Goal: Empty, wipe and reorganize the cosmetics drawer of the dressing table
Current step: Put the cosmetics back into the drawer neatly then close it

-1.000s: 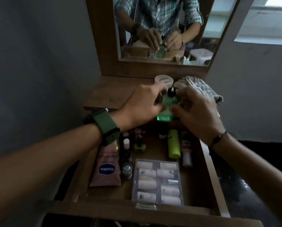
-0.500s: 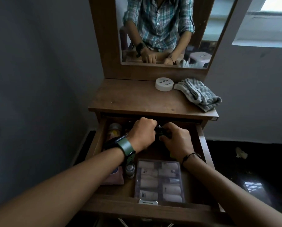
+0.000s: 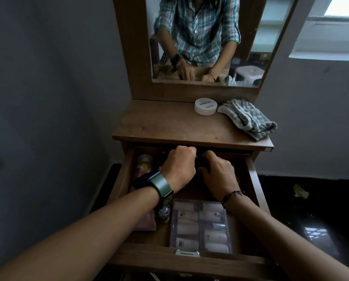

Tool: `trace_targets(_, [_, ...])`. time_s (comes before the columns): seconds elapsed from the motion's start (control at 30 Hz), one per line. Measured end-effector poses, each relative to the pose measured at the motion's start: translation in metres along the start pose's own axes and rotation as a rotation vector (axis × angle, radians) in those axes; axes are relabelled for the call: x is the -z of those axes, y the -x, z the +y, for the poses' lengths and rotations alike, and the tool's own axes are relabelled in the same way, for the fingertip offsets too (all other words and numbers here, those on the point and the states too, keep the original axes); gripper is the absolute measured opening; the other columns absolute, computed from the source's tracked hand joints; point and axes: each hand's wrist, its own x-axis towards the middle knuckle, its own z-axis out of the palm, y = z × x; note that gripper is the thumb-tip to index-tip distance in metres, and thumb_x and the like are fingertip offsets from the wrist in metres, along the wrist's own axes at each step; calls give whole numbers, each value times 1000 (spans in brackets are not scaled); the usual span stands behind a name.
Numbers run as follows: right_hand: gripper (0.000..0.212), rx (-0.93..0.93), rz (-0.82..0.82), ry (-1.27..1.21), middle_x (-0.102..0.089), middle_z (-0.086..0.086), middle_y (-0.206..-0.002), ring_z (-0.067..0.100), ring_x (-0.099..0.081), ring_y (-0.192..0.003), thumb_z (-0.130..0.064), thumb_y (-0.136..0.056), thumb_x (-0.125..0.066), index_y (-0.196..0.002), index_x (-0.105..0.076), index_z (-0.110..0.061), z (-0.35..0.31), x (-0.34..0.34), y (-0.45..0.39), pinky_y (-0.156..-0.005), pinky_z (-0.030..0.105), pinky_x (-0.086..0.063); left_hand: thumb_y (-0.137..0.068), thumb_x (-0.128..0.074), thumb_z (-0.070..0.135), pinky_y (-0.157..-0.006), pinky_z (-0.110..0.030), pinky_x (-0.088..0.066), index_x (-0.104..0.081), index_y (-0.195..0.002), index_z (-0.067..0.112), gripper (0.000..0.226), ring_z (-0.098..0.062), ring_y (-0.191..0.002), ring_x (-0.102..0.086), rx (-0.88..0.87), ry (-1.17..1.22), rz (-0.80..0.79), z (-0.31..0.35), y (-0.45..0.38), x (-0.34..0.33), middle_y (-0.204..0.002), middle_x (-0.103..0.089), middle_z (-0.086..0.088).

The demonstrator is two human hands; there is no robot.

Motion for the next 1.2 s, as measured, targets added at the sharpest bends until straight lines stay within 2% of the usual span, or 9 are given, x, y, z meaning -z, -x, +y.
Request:
trace_targets(0.23, [28, 55, 116, -61, -67, 8, -101, 26, -62, -93, -12, -84, -60, -112, -56, -10, 1, 7, 7, -79, 36, -47, -90, -50, 7, -90, -41, -52, -62, -113, 6, 26, -34, -106, -61, 9, 15, 70, 1, 1, 10, -112, -66, -16])
trace_targets(0.4, [11, 187, 389, -133, -68, 11, -76, 28, -63, -66, -1, -81, -61, -91, -64, -3, -2, 34, 1, -60, 34, -49, -90, -52, 7, -85, -23, -46, -65, -113, 8, 27, -22, -105, -63, -46, 100, 167, 2, -7, 29, -113, -68, -11])
trace_targets(0.5, [8, 230, 480, -147, -69, 12, -74, 28, -64, -66, -1, -81, -60, -87, -64, -3, -7, 57, -21, -61, 36, -51, -90, -53, 6, -81, -19, -44, -66, -111, 8, 25, -20, -103, -63, -58, 145, 187, 6, -23, 45, -111, -69, -9])
trace_targets(0.57, [10, 224, 495, -126, -70, 13, -79, 28, -64, -71, -3, -82, -57, -89, -65, -3, -13, 70, -41, -66, 36, -48, -88, -53, 6, -85, -26, -48, -67, -108, 7, 25, -23, -103, -63, -47, 151, 188, 9, -41, 54, -110, -69, -11])
trace_targets(0.67, [20, 109, 346, -44, -68, 13, -100, 29, -60, -93, -6, -82, -55, -100, -65, -6, -20, 85, -79, -75, 33, -44, -87, -54, 6, -90, -33, -49, -65, -110, 3, 26, -28, -110, -60, 36, 177, 135, 12, -73, 63, -116, -66, -15])
trace_targets(0.8, [9, -25, 63, 175, -61, 17, -114, 30, -54, -107, -12, -82, -60, -91, -59, -10, -21, 91, -131, -70, 26, -32, -89, -56, 11, -90, -32, -47, -60, -119, 1, 32, -28, -114, -57, 154, 209, 65, 13, -107, 65, -124, -61, -16])
trace_targets(0.9, [41, -38, -94, 279, -58, 18, -122, 30, -53, -113, -24, -81, -67, -114, -58, -1, -21, 85, -151, -76, 31, -39, -90, -54, 13, -90, -31, -46, -58, -120, 1, 32, -28, -115, -56, 199, 219, 40, 14, -121, 60, -126, -58, -15])
trace_targets(1.03, [62, -5, -109, 275, -52, 19, -129, 34, -50, -119, -36, -78, -69, -124, -46, 0, -16, 74, -159, -90, 37, -43, -90, -55, 13, -85, -29, -47, -59, -118, 0, 31, -27, -114, -57, 232, 252, 72, 13, -132, 53, -124, -60, -14])
trace_targets(1.2, [64, 19, -83, 277, -53, 21, -127, 37, -50, -118, -35, -78, -70, -125, -40, -1, -11, 63, -162, -90, 41, -43, -91, -54, 10, -93, -32, -49, -59, -119, 0, 31, -27, -114, -58, 246, 289, 132, 14, -138, 44, -124, -60, -15])
